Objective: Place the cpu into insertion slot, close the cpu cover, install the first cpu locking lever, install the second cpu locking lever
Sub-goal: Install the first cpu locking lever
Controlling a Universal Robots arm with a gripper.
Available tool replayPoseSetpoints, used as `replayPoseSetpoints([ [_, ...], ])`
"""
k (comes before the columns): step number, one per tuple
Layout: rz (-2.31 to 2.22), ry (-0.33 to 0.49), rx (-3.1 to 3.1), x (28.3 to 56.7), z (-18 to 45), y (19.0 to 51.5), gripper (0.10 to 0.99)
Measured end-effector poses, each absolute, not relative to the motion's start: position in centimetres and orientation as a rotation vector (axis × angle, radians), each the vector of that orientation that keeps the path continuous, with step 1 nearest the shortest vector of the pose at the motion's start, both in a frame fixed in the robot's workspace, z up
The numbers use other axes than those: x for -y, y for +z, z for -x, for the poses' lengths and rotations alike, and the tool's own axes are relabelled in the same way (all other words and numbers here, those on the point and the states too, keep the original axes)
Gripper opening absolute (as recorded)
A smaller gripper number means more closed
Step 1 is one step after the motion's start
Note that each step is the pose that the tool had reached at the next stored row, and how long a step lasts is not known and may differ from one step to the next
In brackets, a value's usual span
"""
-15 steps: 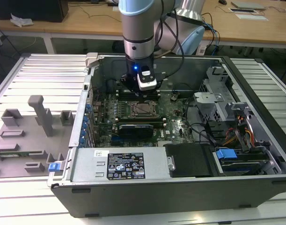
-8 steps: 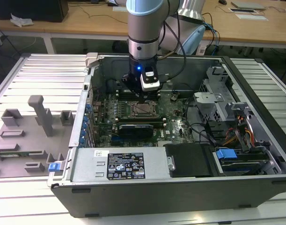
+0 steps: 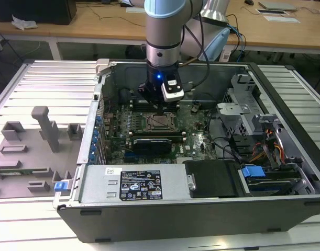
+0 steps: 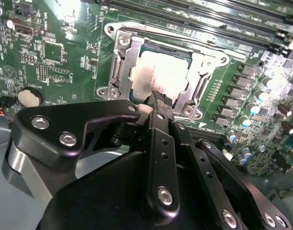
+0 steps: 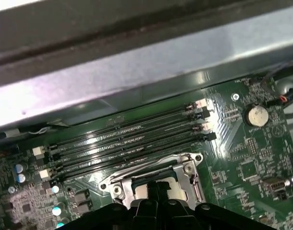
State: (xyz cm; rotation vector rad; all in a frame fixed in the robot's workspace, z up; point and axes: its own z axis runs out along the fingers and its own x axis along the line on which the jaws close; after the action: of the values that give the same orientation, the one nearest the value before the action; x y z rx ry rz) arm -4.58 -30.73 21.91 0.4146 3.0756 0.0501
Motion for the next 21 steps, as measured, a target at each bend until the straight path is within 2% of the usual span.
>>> replayPoseSetpoints([
  [15,-0.136,0.052,-3.106,32.7,4.4,21.8,0.106],
  [21,-0.132,0.045,-3.106,32.7,4.4,23.3,0.106],
])
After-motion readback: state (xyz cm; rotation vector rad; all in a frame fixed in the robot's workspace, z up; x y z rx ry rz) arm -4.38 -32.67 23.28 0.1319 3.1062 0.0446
